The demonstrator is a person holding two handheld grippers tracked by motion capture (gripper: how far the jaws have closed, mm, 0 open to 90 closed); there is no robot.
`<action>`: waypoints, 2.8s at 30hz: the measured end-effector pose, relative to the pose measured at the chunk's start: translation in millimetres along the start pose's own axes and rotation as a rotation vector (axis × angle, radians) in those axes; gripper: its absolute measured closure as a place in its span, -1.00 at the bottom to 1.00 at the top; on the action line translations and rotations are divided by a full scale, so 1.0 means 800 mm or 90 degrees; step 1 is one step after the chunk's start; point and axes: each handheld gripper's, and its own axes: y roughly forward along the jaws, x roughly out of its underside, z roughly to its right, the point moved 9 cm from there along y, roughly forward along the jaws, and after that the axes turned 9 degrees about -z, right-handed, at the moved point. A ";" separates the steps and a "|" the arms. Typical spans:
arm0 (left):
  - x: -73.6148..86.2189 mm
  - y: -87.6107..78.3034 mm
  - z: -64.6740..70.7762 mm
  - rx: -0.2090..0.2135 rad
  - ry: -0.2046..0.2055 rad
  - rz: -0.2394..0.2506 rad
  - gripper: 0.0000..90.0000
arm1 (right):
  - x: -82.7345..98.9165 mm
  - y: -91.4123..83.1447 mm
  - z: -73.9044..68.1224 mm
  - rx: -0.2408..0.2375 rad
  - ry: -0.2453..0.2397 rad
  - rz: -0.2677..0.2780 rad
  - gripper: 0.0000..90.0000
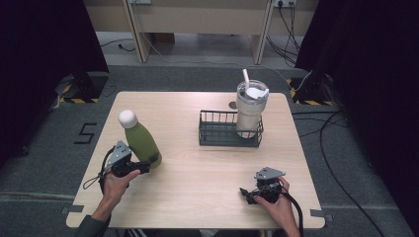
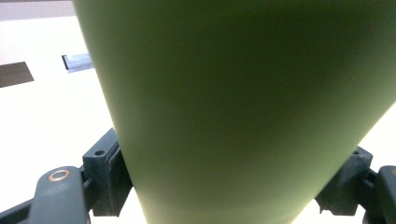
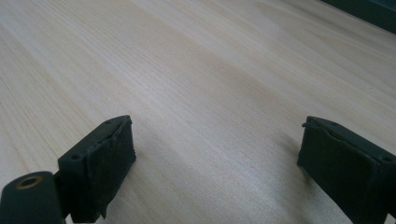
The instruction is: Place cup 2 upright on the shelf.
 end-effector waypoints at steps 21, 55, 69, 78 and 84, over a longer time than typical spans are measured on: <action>-0.046 0.014 0.013 0.022 0.009 -0.001 -0.55 | 0.000 0.000 0.000 0.000 0.000 0.000 -0.76; -0.135 0.079 0.057 0.085 0.026 0.010 -0.55 | 0.000 0.000 0.000 -0.001 -0.002 -0.001 -0.78; -0.165 0.104 0.068 0.102 0.026 0.018 -0.55 | 0.000 0.000 0.000 -0.002 -0.001 -0.001 -0.78; -0.183 0.118 0.074 0.104 0.034 0.012 -0.55 | 0.000 0.000 0.000 -0.002 -0.001 -0.001 -0.78; -0.190 0.134 0.084 0.109 0.041 0.007 -0.55 | 0.000 0.000 -0.001 -0.002 -0.001 -0.002 -0.78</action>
